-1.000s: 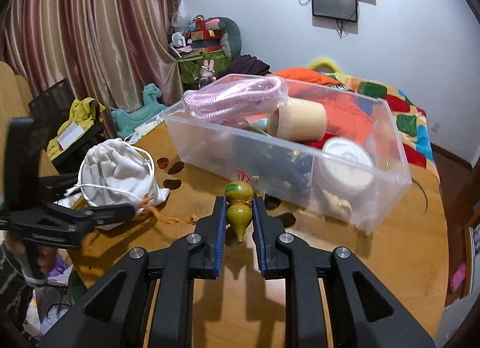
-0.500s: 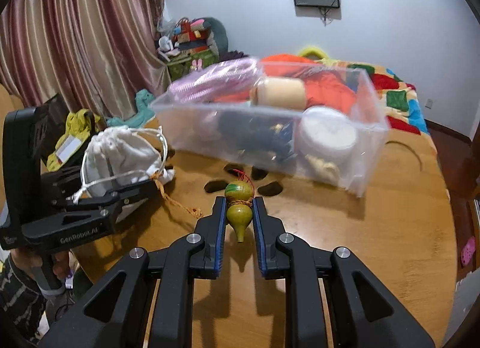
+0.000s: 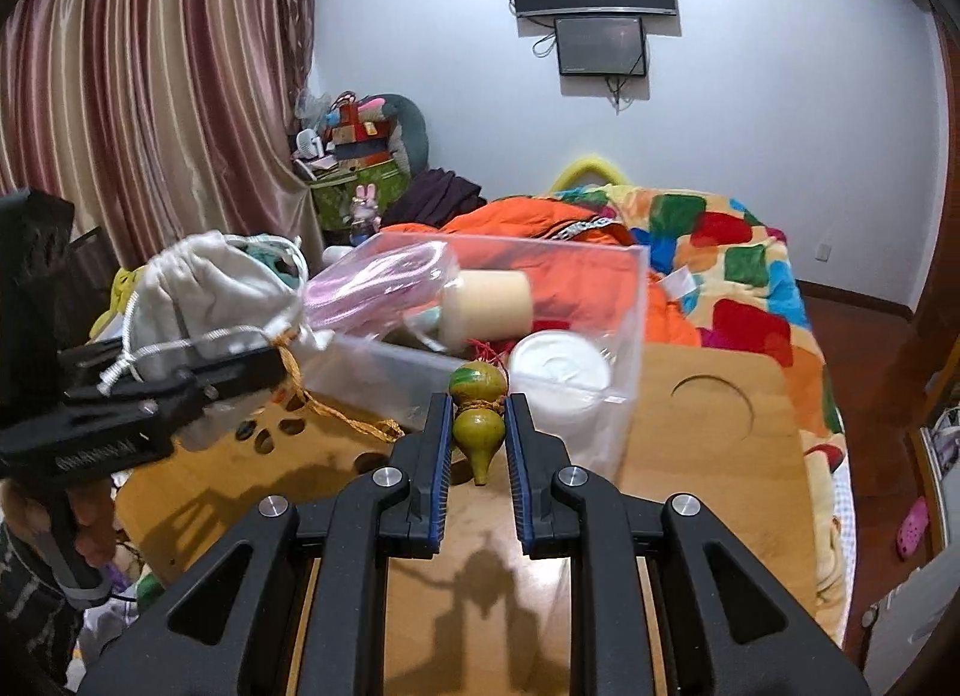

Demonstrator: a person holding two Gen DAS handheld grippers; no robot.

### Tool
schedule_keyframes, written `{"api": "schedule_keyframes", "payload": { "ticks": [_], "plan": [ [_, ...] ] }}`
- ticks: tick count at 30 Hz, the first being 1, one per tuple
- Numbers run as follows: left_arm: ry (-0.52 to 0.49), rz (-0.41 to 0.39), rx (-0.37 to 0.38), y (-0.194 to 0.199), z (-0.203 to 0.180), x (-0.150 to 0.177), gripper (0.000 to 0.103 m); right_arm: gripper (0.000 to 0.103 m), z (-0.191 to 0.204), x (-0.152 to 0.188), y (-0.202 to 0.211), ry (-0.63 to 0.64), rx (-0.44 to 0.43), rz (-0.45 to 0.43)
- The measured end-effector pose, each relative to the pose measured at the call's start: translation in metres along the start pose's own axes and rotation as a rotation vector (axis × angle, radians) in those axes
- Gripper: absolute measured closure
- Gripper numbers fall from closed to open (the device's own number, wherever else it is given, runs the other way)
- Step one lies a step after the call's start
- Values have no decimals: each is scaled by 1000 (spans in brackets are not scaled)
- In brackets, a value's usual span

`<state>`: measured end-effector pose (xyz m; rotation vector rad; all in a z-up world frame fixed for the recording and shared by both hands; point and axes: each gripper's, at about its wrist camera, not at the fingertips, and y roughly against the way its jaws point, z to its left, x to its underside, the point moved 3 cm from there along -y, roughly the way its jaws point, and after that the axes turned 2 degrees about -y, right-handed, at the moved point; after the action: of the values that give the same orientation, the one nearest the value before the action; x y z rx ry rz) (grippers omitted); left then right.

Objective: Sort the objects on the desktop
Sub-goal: 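Carry the white pouch and gourd toy over the plastic box with both grippers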

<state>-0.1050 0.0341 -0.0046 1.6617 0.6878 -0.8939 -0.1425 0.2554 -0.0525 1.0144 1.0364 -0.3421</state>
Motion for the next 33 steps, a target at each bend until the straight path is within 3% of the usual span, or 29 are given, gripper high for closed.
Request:
{"api": "schedule_keyframes", "payload": {
  "ticks": [15, 33],
  "plan": [
    [-70, -3, 46, -46, -23, -42, 60, 88, -21, -25, -33, -15, 1, 7],
    [-79, 22, 14, -101, -21, -44, 60, 88, -34, -42, -92, 42, 63, 64]
  ]
}}
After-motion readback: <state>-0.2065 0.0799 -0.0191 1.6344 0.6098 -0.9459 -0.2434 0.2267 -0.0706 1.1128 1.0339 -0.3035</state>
